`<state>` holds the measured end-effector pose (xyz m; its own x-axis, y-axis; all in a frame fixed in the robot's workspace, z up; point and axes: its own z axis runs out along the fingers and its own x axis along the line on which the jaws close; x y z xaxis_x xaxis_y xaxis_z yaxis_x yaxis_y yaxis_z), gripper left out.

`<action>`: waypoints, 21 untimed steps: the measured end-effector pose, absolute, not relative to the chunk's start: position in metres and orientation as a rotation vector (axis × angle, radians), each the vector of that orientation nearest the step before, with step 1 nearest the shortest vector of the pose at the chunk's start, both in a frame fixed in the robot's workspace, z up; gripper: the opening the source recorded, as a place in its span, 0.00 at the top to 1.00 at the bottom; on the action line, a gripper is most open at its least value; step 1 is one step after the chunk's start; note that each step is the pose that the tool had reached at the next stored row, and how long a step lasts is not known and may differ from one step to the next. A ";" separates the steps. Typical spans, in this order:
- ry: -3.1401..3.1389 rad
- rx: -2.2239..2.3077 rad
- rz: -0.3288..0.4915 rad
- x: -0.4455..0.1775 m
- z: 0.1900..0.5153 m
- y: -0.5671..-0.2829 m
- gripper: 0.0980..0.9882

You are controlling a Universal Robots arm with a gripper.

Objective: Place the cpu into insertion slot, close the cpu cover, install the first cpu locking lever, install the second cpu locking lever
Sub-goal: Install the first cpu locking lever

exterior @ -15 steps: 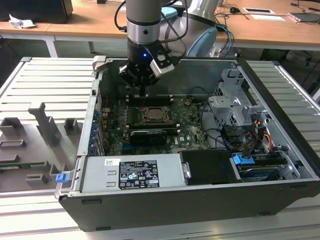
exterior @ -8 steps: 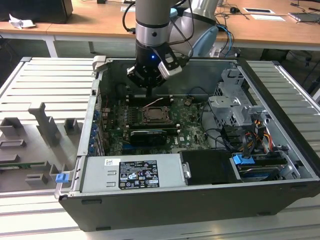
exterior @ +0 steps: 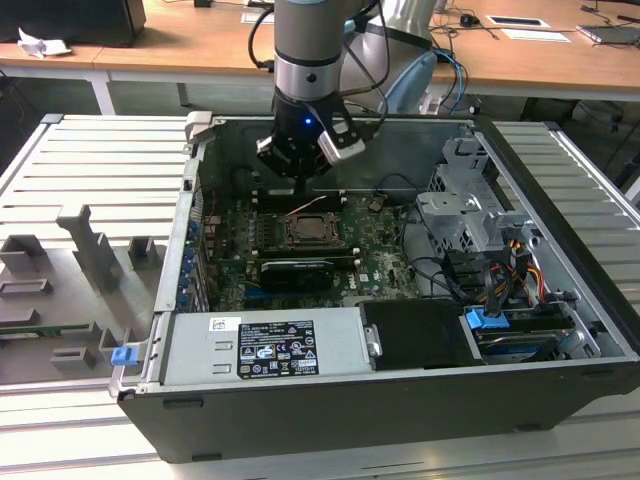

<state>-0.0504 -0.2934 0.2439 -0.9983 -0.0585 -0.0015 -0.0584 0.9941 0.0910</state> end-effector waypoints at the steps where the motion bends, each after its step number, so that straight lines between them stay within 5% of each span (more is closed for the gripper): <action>1: -3.136 0.092 -0.148 -0.050 0.243 -0.293 0.99; 21: -3.127 0.183 -0.178 -0.037 0.226 -0.289 0.99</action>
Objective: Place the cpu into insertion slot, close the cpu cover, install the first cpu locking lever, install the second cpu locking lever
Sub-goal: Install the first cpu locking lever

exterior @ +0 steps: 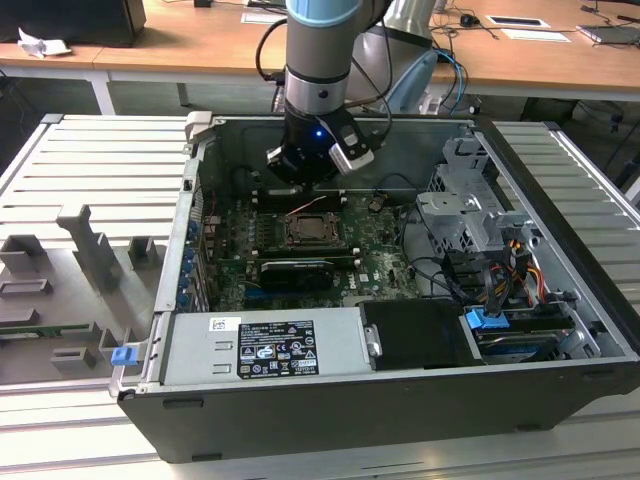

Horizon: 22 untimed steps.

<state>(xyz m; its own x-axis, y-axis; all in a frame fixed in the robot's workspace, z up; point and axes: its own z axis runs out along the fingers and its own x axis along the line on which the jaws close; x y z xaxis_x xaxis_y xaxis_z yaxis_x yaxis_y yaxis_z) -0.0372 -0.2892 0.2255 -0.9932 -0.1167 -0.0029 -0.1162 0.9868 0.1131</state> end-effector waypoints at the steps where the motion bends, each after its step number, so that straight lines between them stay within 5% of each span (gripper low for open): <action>1: -3.128 0.181 -0.178 -0.036 0.224 -0.289 0.99; 22: -3.134 0.104 -0.172 -0.016 0.206 -0.289 0.99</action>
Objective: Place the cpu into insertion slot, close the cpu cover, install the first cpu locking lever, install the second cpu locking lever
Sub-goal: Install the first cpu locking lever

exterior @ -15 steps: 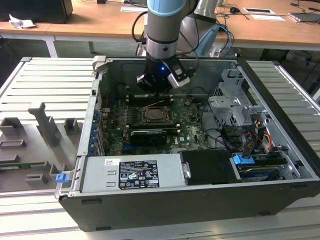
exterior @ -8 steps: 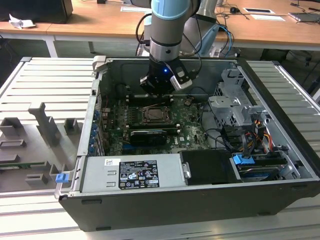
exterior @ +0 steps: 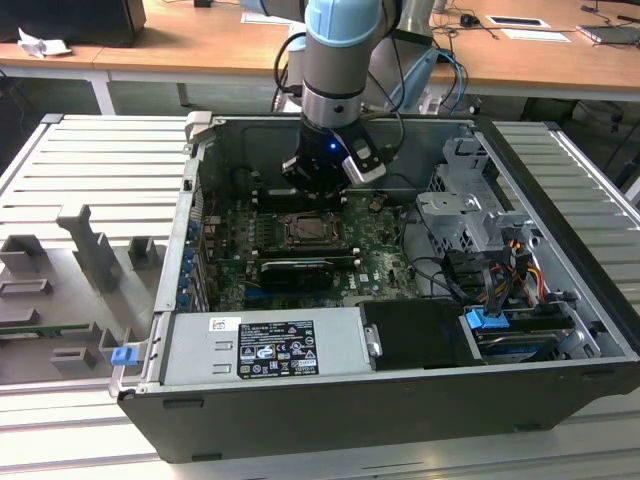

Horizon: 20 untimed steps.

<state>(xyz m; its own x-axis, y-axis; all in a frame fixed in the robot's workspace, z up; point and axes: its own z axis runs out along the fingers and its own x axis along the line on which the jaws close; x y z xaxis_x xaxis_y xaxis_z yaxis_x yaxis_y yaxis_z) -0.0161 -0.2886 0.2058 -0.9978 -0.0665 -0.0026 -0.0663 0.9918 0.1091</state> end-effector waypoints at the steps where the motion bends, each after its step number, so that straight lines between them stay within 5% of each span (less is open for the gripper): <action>1: -3.134 0.104 -0.169 -0.016 0.205 -0.289 0.99; 20: -3.135 0.104 -0.147 -0.015 0.205 -0.289 0.99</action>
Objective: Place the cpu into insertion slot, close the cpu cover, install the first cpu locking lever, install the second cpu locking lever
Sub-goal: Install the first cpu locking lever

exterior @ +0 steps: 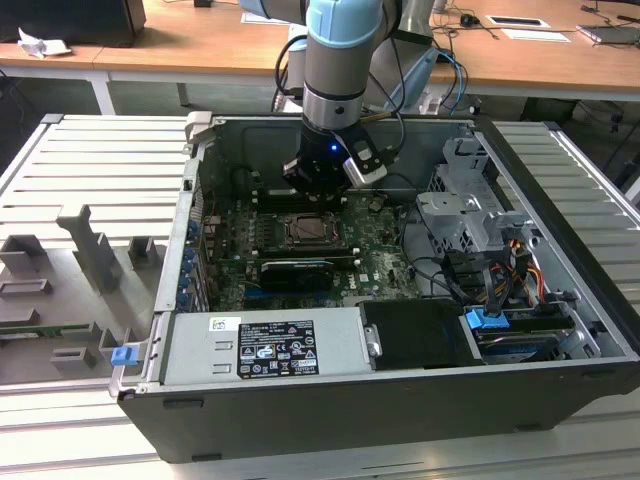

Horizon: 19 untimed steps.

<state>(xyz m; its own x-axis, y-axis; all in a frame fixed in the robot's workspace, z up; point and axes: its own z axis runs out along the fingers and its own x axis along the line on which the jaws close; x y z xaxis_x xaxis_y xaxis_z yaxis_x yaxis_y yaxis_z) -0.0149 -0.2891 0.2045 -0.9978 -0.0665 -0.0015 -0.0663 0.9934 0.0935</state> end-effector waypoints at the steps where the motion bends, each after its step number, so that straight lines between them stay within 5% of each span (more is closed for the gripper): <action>1: -3.135 0.104 -0.146 -0.015 0.204 -0.289 0.99; 19: -3.135 0.104 -0.152 -0.015 0.215 -0.290 0.99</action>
<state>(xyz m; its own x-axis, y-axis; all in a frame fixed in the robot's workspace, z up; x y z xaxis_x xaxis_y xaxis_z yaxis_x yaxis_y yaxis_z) -0.0148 -0.2896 0.2151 -0.9978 -0.0664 -0.0015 -0.0662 0.9931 0.0965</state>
